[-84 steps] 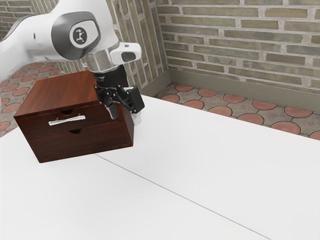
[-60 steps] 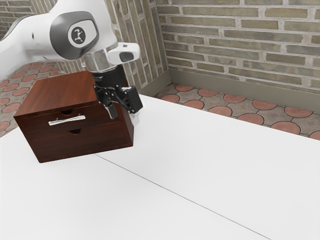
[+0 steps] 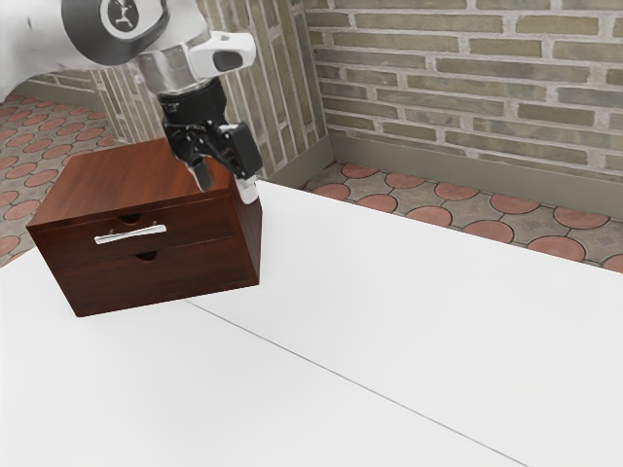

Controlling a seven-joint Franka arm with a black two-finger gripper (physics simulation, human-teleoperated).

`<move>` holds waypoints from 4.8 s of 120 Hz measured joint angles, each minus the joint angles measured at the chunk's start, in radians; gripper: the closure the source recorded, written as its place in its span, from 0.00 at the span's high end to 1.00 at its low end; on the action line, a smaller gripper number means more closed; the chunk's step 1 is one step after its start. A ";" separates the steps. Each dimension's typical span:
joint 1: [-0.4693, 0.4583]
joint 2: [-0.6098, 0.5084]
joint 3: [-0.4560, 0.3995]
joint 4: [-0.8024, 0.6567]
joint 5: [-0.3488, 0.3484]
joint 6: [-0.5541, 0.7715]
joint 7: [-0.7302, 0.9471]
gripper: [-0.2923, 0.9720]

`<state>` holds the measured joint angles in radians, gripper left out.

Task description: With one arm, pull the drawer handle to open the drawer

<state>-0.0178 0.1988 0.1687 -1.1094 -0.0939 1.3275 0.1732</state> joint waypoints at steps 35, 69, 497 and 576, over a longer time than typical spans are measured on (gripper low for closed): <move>0.026 -0.010 0.008 -0.134 0.023 0.033 0.012 0.77; 0.200 -0.133 -0.095 -0.353 0.061 0.127 0.216 0.77; 0.476 -0.300 -0.133 -0.794 0.149 0.673 1.086 0.75; 0.483 -0.432 -0.137 -0.945 0.150 0.712 1.079 0.75</move>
<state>0.4649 -0.2327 0.0314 -2.0546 0.0559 2.0396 1.2526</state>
